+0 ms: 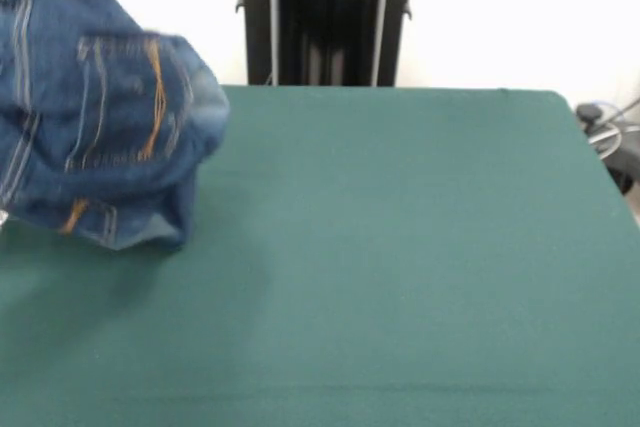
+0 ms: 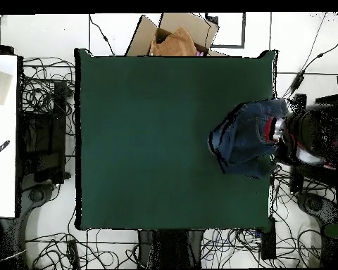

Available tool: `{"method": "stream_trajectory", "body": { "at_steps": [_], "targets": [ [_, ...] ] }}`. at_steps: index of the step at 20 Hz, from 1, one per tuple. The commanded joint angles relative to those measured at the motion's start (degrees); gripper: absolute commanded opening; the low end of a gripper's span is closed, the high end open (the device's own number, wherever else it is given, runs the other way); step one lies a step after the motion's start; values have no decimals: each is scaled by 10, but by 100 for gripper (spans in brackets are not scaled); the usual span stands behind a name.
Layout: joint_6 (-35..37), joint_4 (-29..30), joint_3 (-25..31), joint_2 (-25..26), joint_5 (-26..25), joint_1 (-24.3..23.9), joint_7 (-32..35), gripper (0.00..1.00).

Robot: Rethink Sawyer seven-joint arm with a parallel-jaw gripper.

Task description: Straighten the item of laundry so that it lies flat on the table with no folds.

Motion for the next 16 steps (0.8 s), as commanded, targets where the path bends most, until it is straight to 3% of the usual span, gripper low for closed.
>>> {"method": "stream_trajectory", "body": {
  "at_steps": [1,9,16],
  "targets": [
    [128,29,6,-125,41,23,-58,0],
    [165,26,-2,-167,56,30,-35,0],
    [159,28,1,-165,60,25,-43,0]
  ]
}}
